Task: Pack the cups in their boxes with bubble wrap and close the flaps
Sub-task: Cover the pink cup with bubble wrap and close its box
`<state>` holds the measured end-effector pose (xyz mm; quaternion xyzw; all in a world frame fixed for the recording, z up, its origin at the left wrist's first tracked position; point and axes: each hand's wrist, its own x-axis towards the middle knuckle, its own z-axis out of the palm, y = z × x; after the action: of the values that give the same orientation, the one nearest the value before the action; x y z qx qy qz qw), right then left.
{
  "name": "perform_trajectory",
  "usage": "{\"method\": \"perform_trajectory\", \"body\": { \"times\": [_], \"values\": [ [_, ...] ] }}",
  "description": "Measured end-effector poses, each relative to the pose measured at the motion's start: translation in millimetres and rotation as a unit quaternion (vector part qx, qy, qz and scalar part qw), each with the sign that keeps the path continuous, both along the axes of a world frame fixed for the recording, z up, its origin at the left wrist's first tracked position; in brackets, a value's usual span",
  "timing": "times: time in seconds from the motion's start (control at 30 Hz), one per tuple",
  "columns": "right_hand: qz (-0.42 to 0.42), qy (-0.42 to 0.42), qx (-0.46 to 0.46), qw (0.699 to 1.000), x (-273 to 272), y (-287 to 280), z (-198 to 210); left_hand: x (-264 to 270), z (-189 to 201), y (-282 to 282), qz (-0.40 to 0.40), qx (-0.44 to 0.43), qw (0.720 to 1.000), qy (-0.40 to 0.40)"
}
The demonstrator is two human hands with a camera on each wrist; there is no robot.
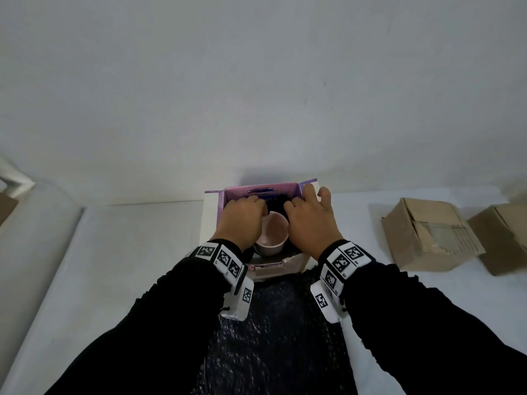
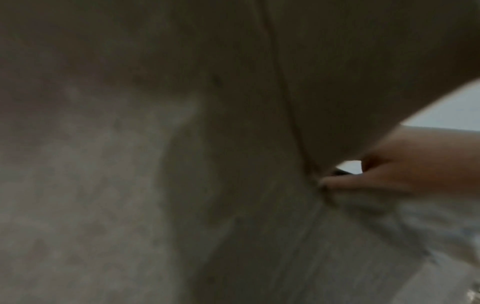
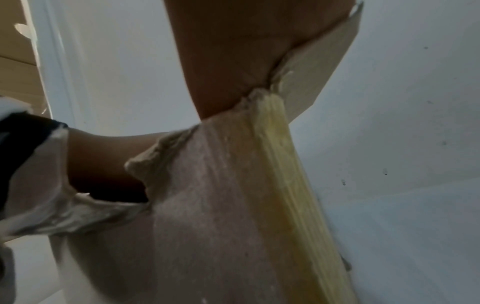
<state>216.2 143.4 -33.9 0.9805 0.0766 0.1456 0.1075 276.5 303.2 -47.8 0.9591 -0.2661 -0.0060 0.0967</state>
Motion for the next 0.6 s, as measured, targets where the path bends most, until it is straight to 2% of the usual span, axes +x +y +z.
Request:
{"method": "perform_trajectory", "body": {
  "times": [0.13, 0.27, 0.3, 0.43, 0.5, 0.6],
  "values": [
    [0.005, 0.036, -0.007, 0.999, -0.3, -1.1, -0.1, -2.6, -1.9, -0.8, 0.005, -0.027, 1.0, 0.009],
    [0.007, 0.054, 0.019, 0.998, 1.6, -2.8, 0.1, 1.2, -6.4, -0.3, -0.004, 0.073, 0.997, 0.039],
    [0.01, 0.058, 0.029, 0.998, -0.2, -3.7, 1.9, 0.8, -5.5, -0.4, -0.006, 0.076, 0.996, 0.045],
    [-0.001, 0.024, 0.076, 0.997, -15.0, -7.9, 17.7, -8.1, 2.7, 4.7, -0.005, 0.023, 0.999, 0.026],
    [0.018, -0.013, 0.137, 0.99, -26.3, -10.3, 26.9, -18.0, 10.9, 10.1, -0.003, -0.01, 1.0, 0.014],
    [0.084, -0.024, 0.248, 0.965, -50.4, -10.6, 32.4, -42.1, 25.7, 21.2, 0.007, -0.063, 0.998, -0.011]
  ]
}}
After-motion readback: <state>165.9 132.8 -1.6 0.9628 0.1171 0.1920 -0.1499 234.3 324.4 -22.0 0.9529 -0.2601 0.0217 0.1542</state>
